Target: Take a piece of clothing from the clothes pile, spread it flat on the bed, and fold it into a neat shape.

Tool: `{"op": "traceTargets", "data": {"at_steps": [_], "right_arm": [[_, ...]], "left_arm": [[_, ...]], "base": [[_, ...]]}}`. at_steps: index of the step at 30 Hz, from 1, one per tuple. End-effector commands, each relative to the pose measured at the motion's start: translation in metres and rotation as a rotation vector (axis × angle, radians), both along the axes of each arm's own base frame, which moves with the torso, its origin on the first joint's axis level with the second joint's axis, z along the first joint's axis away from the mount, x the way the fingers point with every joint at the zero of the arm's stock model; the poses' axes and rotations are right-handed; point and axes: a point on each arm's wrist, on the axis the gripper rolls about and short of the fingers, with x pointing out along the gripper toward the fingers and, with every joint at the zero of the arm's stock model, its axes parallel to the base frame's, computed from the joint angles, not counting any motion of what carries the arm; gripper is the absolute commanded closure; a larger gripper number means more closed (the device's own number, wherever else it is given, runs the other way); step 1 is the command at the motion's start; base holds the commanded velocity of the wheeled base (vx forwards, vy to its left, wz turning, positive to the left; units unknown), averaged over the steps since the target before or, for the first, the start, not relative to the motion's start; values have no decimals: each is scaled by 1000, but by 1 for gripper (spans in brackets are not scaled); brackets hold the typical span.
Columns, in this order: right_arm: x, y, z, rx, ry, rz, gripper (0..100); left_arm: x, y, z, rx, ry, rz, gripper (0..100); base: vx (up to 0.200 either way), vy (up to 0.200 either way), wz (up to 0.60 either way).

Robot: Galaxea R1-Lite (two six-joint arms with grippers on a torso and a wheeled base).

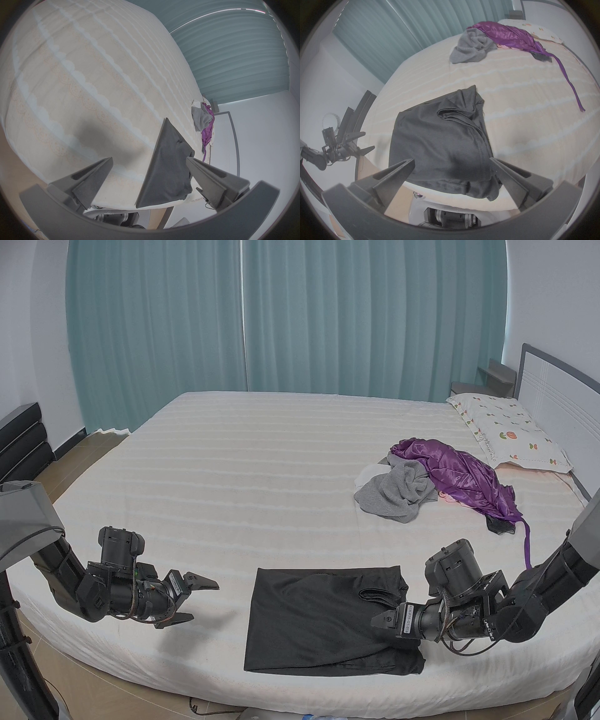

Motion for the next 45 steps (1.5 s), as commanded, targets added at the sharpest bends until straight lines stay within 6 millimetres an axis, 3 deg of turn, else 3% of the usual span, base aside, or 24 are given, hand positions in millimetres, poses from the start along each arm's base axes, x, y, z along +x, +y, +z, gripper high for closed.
{"op": "traceTargets", "data": {"at_steps": [1,7,8,28,29,38,45], "right_arm": [[5,-10,-14,-15,54,-32,0],[3,-21,-33,-44,132,-46,0],[2,-22,-35,-48,142,-47,100],[-24,-39,-27,-28,179,-43,100],[-26,-40,-29,-32,186,-43,0],[-8,-34,-17,38,82,-58,0],[21,-11,-16,160,31,-99,0]], "left_arm": [[1,0,0,0,-1,0,0],[0,0,-1,0,2,0,0],[0,0,-1,2,2,1,0],[0,0,-2,10,-2,-9,0],[0,0,-2,10,-2,-9,0],[0,0,-2,10,-2,-9,0],[0,0,-2,10,-4,-9,0]], "base": [[0,0,0],[0,0,0],[0,0,0],[0,0,0],[0,0,0],[0,0,0],[0,0,0]]}}
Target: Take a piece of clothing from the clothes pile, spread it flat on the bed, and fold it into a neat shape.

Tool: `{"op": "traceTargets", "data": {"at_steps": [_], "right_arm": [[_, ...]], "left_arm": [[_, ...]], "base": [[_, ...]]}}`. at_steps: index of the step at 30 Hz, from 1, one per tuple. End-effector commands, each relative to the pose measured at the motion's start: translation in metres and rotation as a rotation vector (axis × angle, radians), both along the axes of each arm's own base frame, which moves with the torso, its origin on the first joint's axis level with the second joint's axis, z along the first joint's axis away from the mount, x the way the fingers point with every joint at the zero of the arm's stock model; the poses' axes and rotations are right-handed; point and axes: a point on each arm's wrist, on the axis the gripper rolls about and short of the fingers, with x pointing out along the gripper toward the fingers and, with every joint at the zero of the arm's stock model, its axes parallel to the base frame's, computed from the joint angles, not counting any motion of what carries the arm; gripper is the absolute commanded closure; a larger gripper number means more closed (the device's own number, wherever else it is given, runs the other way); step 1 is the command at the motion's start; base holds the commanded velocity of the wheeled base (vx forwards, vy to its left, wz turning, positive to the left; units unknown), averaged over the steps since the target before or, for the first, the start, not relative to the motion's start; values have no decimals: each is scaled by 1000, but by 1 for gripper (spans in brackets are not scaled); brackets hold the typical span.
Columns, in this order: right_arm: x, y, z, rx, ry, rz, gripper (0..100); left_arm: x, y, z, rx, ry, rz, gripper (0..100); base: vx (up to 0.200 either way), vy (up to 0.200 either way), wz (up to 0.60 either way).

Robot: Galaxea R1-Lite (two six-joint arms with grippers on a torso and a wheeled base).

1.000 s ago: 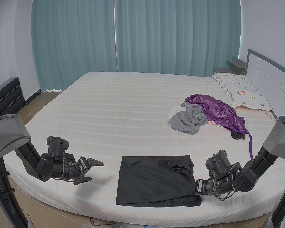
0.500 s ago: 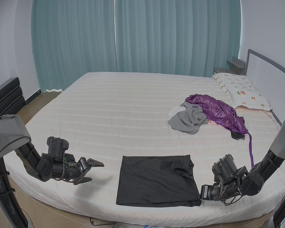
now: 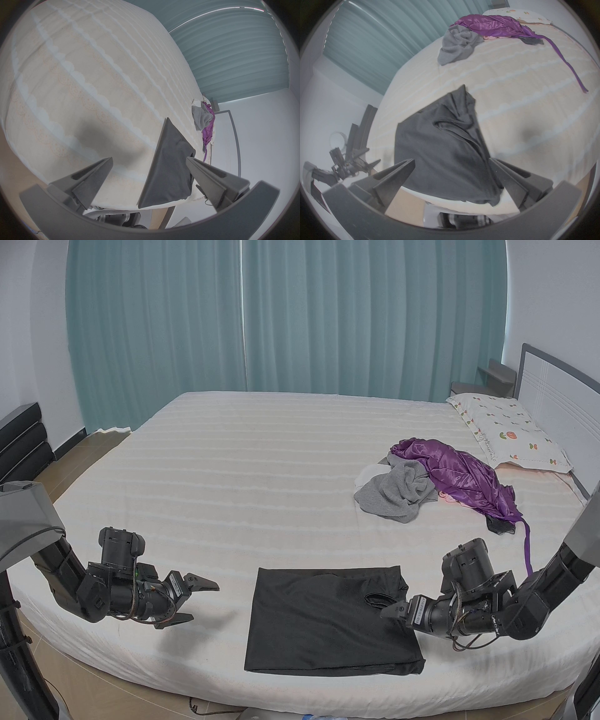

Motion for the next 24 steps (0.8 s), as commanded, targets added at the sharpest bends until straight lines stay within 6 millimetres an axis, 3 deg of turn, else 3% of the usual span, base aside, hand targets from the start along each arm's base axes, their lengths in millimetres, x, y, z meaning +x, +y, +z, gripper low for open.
{"op": "traceTargets", "data": {"at_steps": [1,12,24], "right_arm": [[17,14,-4,48,-6,-13,0],[51,47,-24,106,11,-13,0],[75,57,-41,112,3,-44,0]], "left_arm": [[0,0,-1,0,3,0,0],[0,0,0,0,1,-1,0],[0,0,-1,1,2,-1,0]], "base": [[0,0,0],[0,0,0],[0,0,0]]}}
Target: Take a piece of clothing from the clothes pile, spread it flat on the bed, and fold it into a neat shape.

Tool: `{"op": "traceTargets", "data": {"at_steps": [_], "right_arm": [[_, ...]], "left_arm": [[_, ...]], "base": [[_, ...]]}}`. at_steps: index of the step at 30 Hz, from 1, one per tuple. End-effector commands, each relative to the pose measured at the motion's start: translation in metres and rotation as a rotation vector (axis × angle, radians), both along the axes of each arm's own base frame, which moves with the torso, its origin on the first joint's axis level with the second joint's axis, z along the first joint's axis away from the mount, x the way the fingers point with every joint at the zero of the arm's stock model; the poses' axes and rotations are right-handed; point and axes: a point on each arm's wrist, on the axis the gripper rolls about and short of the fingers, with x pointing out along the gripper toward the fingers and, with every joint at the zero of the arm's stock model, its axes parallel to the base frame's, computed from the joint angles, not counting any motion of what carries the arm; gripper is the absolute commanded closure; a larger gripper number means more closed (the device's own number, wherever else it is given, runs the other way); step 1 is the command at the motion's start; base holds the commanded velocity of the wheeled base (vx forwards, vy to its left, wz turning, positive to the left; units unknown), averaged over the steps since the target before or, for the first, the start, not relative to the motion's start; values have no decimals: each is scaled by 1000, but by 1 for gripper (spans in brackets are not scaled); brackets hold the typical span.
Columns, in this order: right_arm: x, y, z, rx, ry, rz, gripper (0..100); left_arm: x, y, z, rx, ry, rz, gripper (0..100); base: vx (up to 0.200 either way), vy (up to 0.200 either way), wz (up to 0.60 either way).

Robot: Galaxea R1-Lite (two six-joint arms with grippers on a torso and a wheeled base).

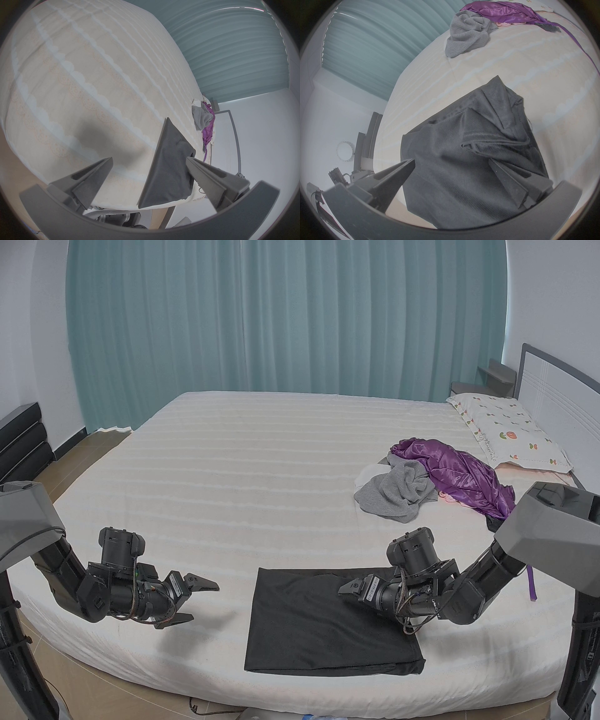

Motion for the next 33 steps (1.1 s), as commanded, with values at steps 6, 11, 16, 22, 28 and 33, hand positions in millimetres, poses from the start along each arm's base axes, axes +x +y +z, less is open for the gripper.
{"op": "traceTargets", "data": {"at_steps": [6,11,16,22,28,33], "right_arm": [[26,-6,-12,-1,-10,-52,0],[42,-26,-10,-12,-36,-134,0],[58,-53,-8,-8,-46,-214,0],[69,-84,-6,-8,-57,-296,0],[68,-94,2,-4,-71,-325,0],[64,-80,16,27,-138,-289,0]], "left_arm": [[0,0,-1,0,2,0,0],[0,0,-1,0,2,0,0],[1,0,0,0,1,0,0],[1,0,0,0,1,0,0],[1,0,0,0,-1,0,0],[1,0,0,0,1,0,0]], "base": [[0,0,0],[0,0,0],[0,0,0],[0,0,0],[0,0,0],[0,0,0]]}}
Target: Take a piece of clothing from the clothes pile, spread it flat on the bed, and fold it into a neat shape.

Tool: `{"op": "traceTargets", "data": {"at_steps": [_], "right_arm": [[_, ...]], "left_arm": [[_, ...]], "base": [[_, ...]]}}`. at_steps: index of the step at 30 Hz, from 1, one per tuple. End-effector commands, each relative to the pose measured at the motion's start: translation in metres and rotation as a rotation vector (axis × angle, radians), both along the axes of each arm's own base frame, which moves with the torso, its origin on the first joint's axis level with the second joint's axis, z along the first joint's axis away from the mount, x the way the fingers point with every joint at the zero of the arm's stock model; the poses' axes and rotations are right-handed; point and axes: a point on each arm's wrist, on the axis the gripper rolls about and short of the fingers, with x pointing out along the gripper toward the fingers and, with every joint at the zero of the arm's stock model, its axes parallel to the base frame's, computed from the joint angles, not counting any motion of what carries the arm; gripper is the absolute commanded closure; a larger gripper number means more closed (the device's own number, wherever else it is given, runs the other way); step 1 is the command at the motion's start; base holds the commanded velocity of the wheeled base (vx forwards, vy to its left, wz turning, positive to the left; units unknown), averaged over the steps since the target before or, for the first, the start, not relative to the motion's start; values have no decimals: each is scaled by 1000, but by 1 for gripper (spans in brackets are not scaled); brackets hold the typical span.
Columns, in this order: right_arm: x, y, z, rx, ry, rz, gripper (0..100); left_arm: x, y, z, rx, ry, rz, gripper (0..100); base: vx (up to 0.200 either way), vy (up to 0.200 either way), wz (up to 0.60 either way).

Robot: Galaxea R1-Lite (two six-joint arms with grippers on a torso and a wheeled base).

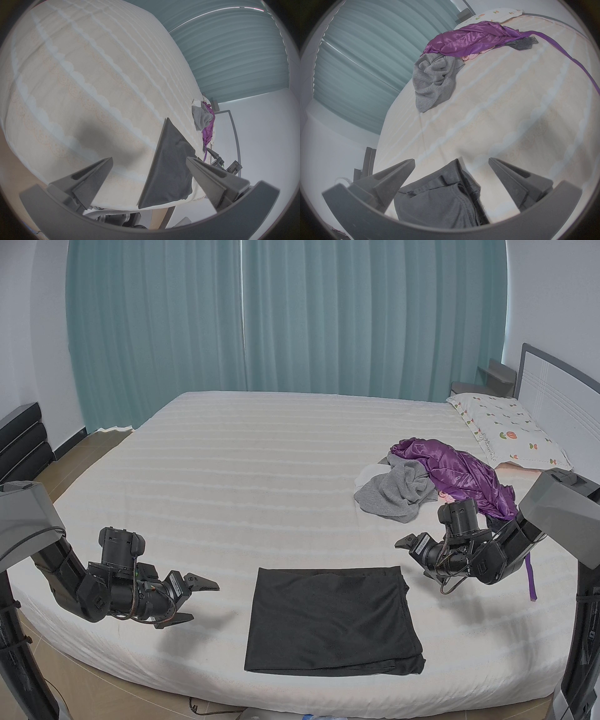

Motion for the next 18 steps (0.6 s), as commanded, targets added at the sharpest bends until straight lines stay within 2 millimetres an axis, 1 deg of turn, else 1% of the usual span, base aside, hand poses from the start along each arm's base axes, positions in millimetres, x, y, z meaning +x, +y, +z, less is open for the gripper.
{"op": "traceTargets", "data": {"at_steps": [1,4,6,12,16,17,18], "right_arm": [[-7,13,13,12,-46,39,0],[-11,25,7,4,-34,74,0],[-12,28,1,-10,-22,92,0],[-9,32,-24,-63,17,137,0],[-7,34,-31,-63,-9,144,0],[-6,34,-31,-61,-18,145,100],[-7,34,-31,-61,-20,145,100]], "left_arm": [[0,0,0,0,1,0,0],[0,0,0,0,1,0,0],[0,0,0,0,1,0,0],[0,0,0,0,0,0,0],[0,0,0,0,0,0,0],[0,0,0,0,0,0,0],[0,0,0,0,0,0,0]], "base": [[0,0,0],[0,0,0],[0,0,0],[0,0,0],[0,0,0],[0,0,0],[0,0,0]]}}
